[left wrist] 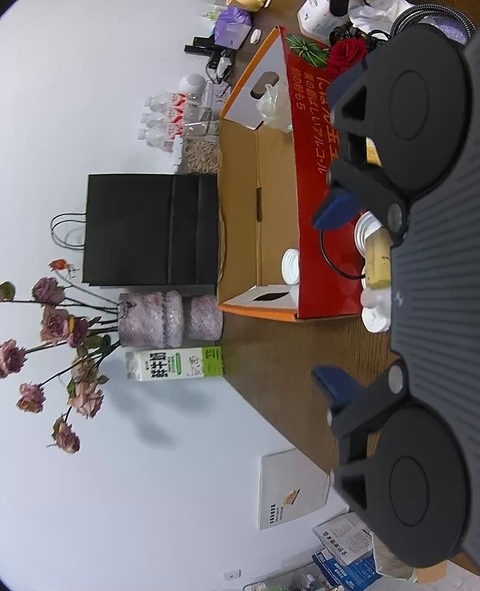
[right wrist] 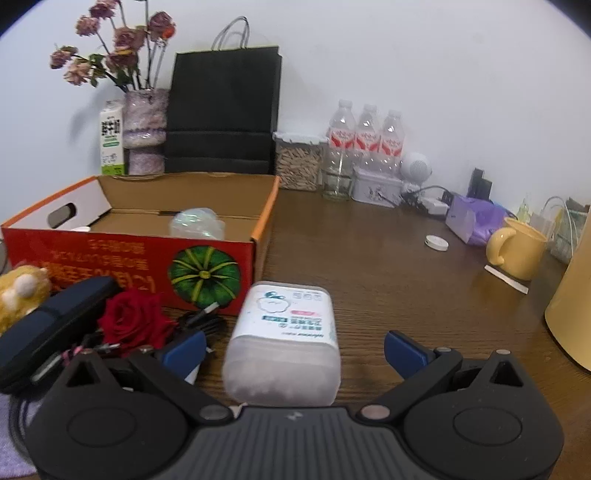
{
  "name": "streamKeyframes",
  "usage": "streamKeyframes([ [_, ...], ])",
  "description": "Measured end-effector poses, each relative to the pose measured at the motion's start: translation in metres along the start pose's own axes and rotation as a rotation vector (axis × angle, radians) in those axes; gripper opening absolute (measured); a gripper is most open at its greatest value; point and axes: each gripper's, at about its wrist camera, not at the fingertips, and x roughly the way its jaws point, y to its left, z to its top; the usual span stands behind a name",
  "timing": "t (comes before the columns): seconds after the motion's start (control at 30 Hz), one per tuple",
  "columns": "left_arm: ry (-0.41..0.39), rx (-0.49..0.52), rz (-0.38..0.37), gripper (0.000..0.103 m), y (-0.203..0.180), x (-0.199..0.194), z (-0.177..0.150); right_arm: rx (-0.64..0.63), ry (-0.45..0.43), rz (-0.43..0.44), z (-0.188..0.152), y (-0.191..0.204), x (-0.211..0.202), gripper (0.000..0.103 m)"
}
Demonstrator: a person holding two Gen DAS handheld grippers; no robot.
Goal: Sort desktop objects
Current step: 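Move the right tool back to the white cotton swab box, then grasp the white cotton swab box with the right tool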
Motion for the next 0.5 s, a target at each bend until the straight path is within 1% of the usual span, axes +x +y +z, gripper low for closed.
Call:
streamKeyframes([
  [0.07,0.016,0.006,-0.010,0.069,-0.002,0.005,0.000,0.008,0.017,-0.007,0.002,-0.002,0.007,0.103],
  [0.2,0.034,0.013,-0.029,0.062,-0.002,0.010,-0.002,0.013,0.036,-0.007,0.003,-0.004,0.016,0.103],
  [0.33,0.048,0.024,-0.046,0.051,-0.003,0.012,-0.003,0.009,0.051,-0.001,0.003,-0.003,0.023,0.103],
  [0.4,0.055,0.034,-0.057,0.048,-0.005,0.013,-0.004,0.006,0.054,0.001,0.002,-0.002,0.024,0.103],
  [0.47,0.060,0.040,-0.064,0.037,-0.006,0.015,-0.004,0.003,0.058,0.004,0.002,-0.001,0.025,0.103],
  [0.5,0.063,0.041,-0.066,0.035,-0.006,0.017,-0.004,0.001,0.060,0.005,0.002,-0.001,0.026,0.103],
])
